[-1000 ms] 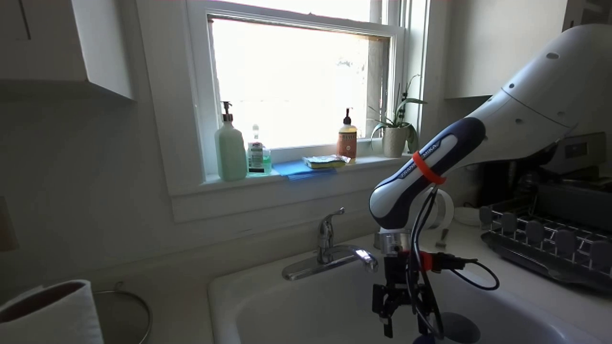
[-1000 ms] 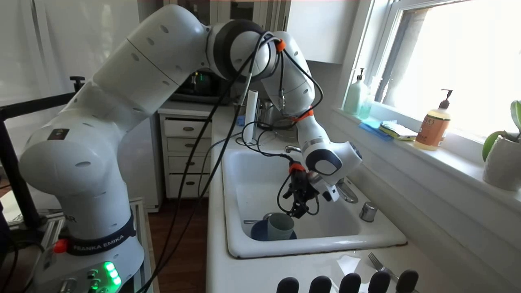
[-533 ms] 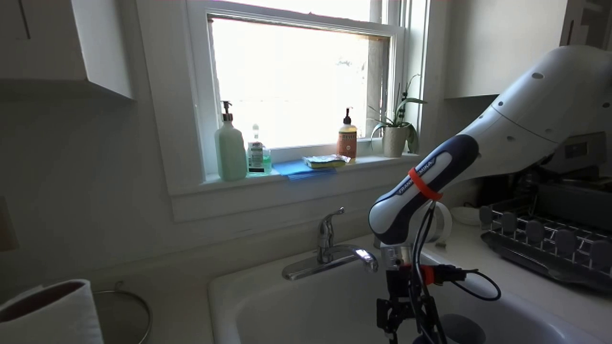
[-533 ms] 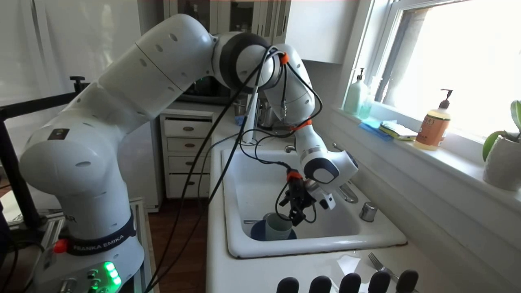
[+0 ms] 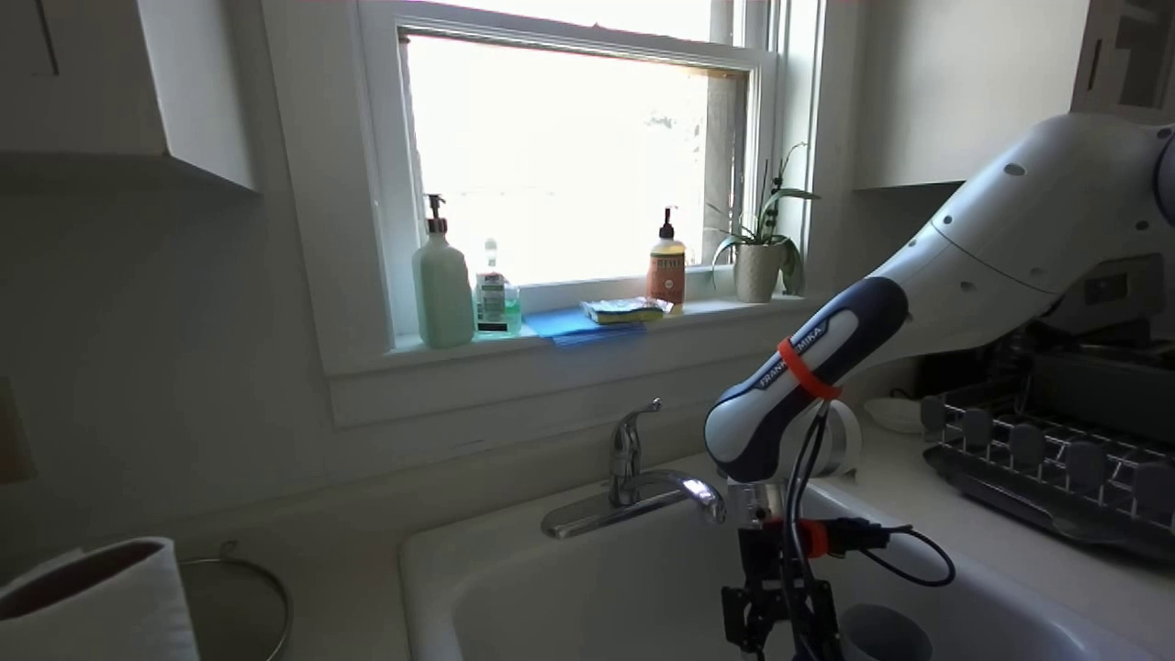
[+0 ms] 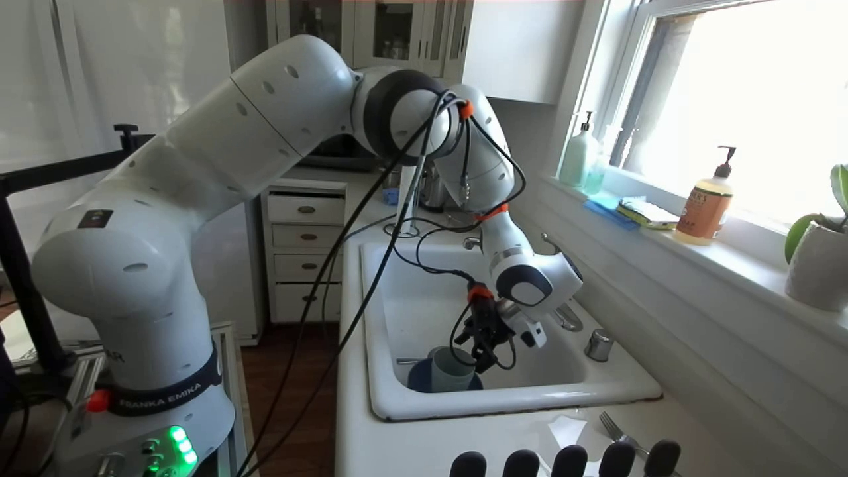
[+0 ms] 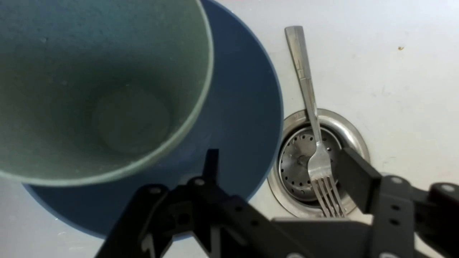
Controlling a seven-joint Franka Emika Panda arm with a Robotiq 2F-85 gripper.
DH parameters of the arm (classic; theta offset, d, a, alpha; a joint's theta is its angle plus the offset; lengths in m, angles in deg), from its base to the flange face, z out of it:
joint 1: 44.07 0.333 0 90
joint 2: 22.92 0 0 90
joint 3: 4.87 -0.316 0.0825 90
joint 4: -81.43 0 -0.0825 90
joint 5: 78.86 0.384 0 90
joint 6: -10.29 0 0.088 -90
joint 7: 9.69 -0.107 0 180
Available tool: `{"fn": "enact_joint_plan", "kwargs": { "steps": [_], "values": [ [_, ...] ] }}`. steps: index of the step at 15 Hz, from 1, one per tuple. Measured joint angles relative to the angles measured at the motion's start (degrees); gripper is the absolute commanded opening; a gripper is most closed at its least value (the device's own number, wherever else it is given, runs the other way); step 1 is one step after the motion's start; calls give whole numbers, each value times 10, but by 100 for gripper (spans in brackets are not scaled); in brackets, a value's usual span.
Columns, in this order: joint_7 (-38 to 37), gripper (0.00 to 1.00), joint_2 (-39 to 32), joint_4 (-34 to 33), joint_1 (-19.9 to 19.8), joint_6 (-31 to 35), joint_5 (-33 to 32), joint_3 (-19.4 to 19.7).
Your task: Remove the bowl with the cups from the sink and put it on the right side of the sink
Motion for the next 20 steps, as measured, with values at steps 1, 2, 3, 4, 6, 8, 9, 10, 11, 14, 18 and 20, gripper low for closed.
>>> {"fn": "enact_joint_plan", "kwargs": {
  "steps": [1, 2, 3, 4, 6, 8, 9, 10, 11, 14, 18, 20],
  "values": [
    [-2, 79, -3, -4, 0, 0, -2, 0],
    [-4, 90, -6, -8, 0, 0, -3, 1],
    [-7, 93, -9, -12, 0, 0, -6, 1],
    [-11, 94, -12, -15, 0, -1, -8, 1],
    [-19, 93, -17, -20, 0, -2, -14, 2],
    [-28, 68, -25, -26, 1, -5, -20, 3],
    [-33, 67, -28, -28, 2, -6, -24, 3],
    [-38, 60, -31, -30, 3, -8, -27, 4],
    [-42, 53, -34, -33, 4, -10, -31, 5],
    [-49, 31, -42, -42, 5, -20, -36, 6],
    [-56, 4, -47, -51, 5, -24, -43, 9],
    [-60, 0, -50, -56, 5, -28, -43, 9]
  ]
}}
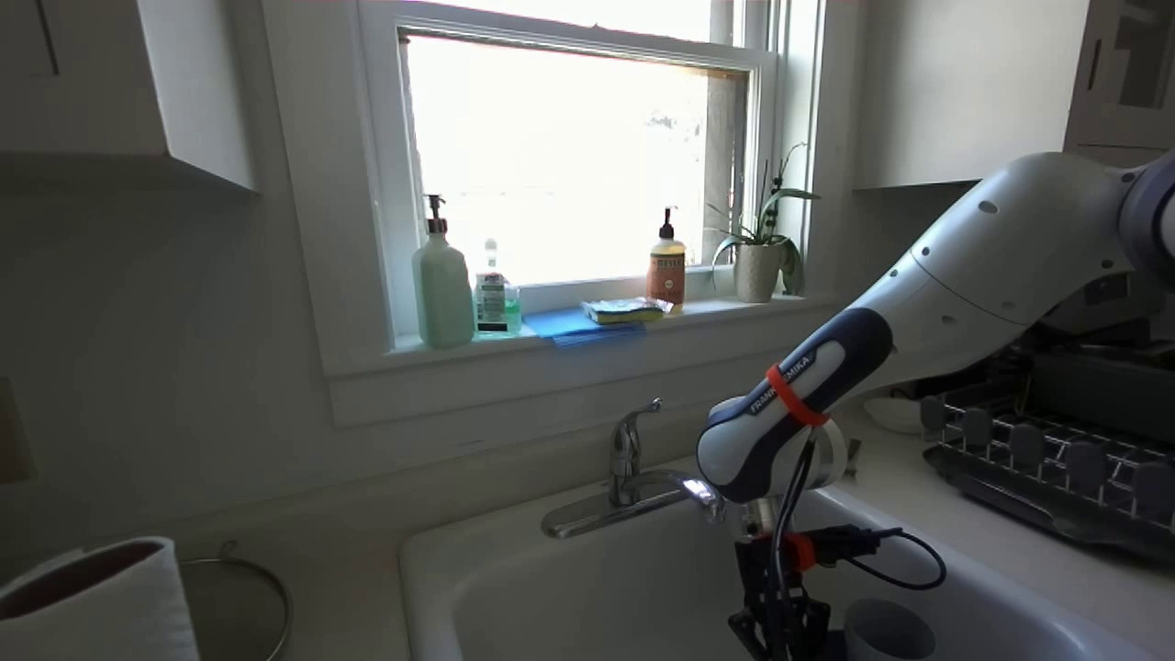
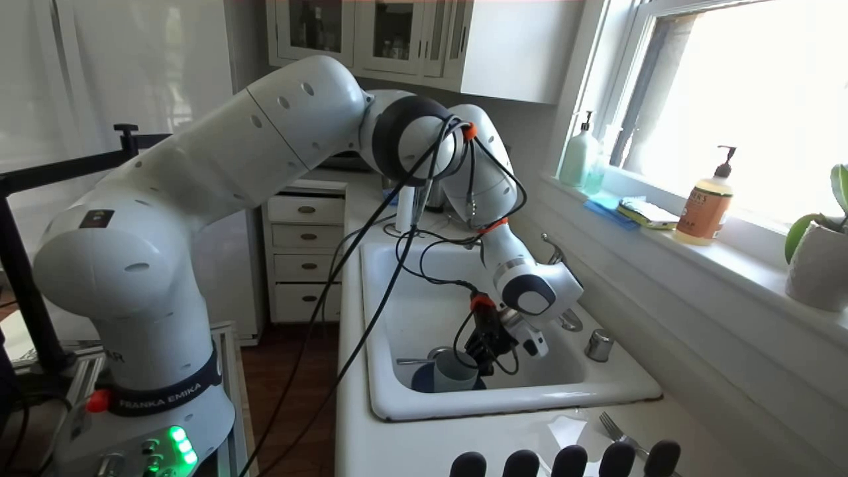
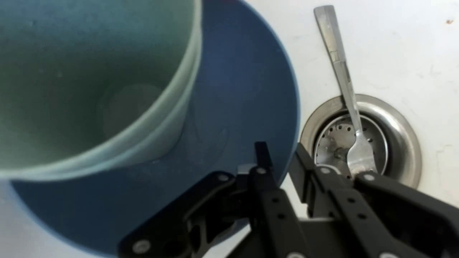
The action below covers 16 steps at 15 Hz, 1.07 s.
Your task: Remove the bowl with the cups from the sink and put it on the right side of the sink
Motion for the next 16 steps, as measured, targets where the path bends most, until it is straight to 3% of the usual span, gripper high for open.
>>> {"fn": "enact_joint_plan", "kwargs": {
  "steps": [10, 16],
  "values": [
    [-37, 1, 0, -20, 3, -34, -3, 1],
    [-73, 1, 4, -27, 28, -40, -23, 15]
  ]
}}
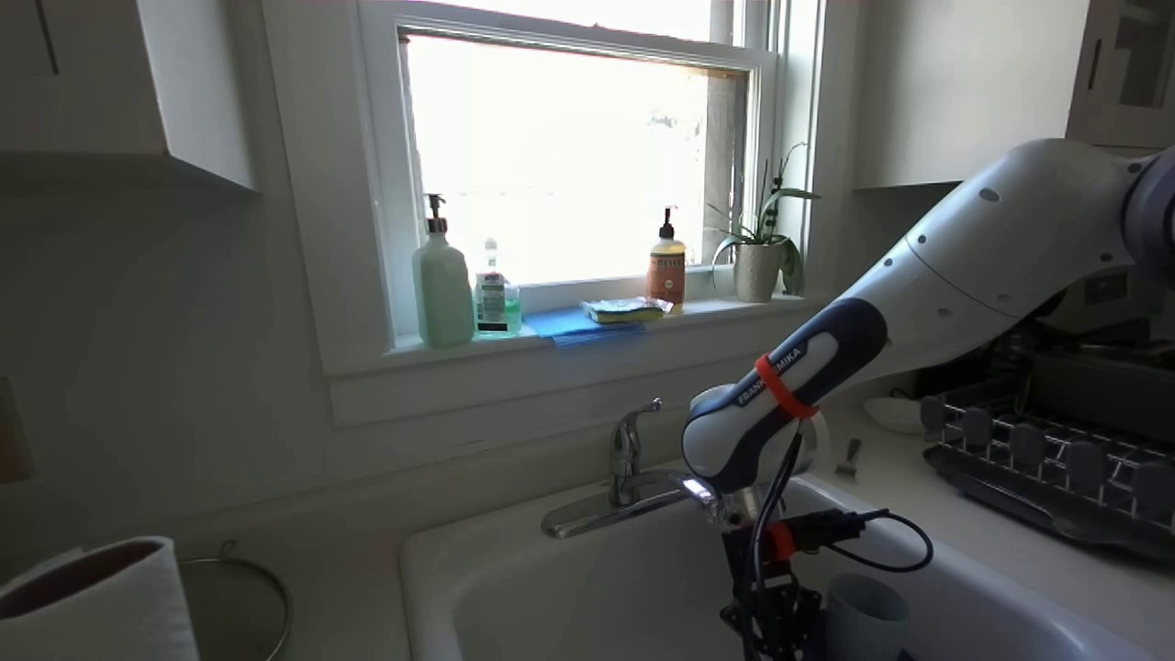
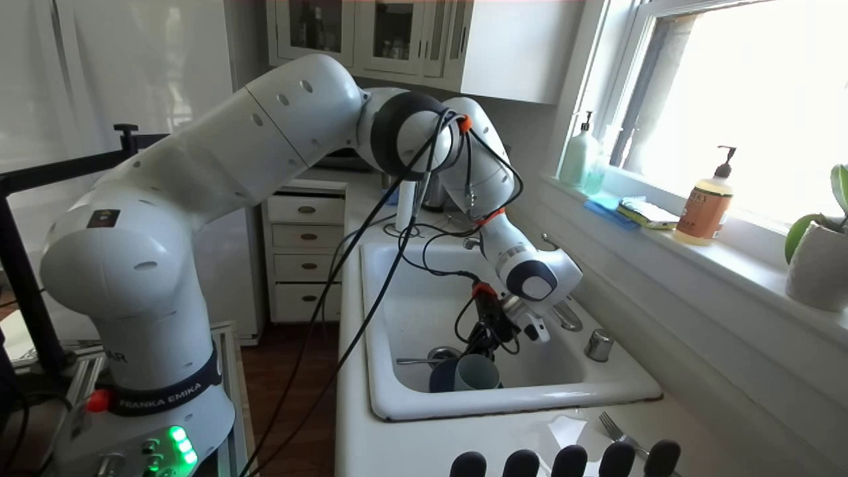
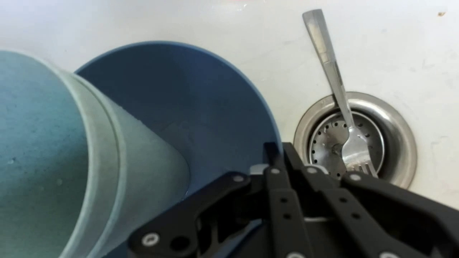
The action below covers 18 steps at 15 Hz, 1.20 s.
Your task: Remove the bowl with the cups from the sink and put it on the right side of the sink
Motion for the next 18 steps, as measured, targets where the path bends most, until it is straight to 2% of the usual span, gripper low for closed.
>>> {"fn": "enact_joint_plan", "kwargs": {
  "steps": [11, 18],
  "values": [
    [-30, 1, 5, -10, 28, -14, -32, 20],
    [-52, 1, 27, -10, 54, -48, -74, 30]
  ]
}}
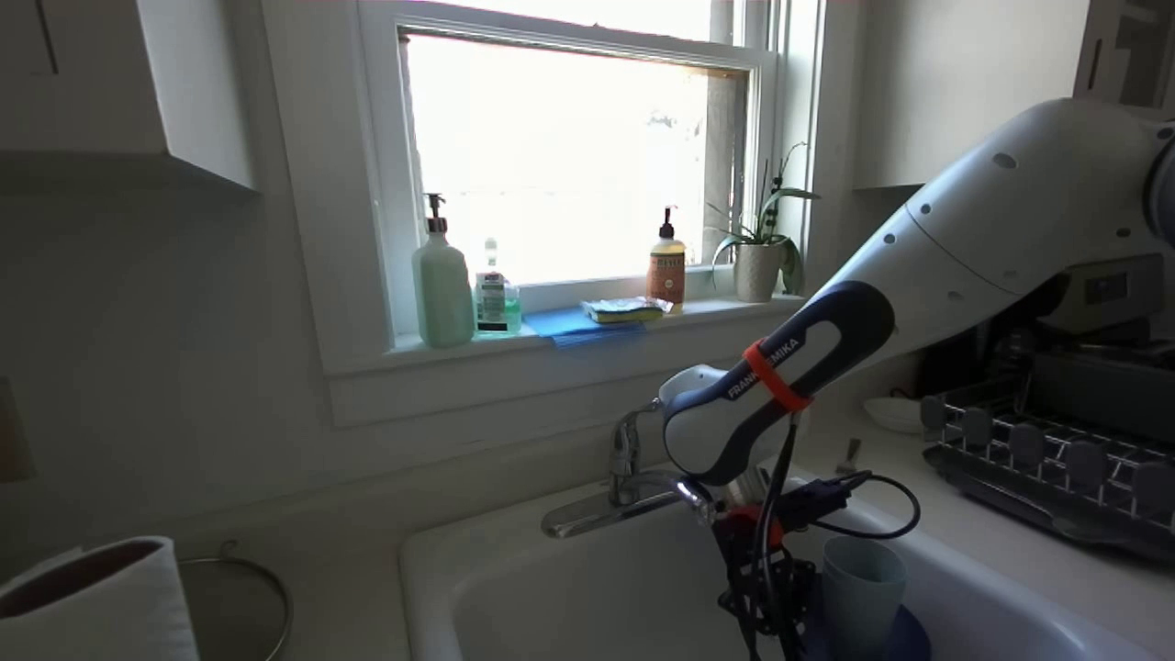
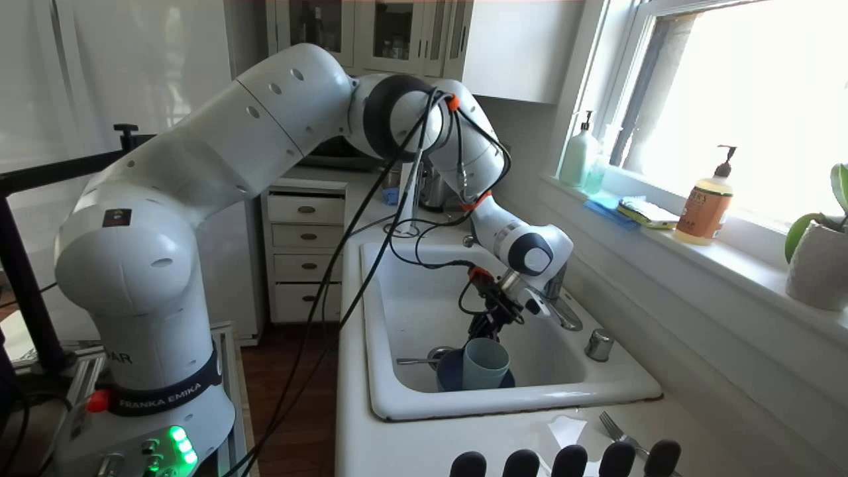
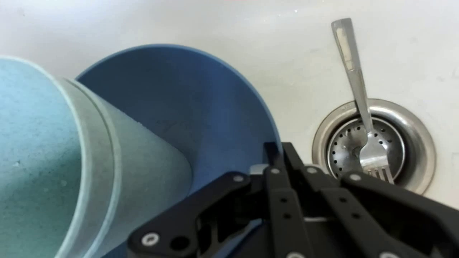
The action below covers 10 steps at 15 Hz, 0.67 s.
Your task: Remove the bowl with the cups from the sink and put it on the right side of the sink
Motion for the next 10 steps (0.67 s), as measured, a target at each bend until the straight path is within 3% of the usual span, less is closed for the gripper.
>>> {"fn": "enact_joint_plan", "kwargs": {
  "steps": [10],
  "values": [
    [-22, 1, 42, 1, 32, -47, -42, 4]
  ]
}}
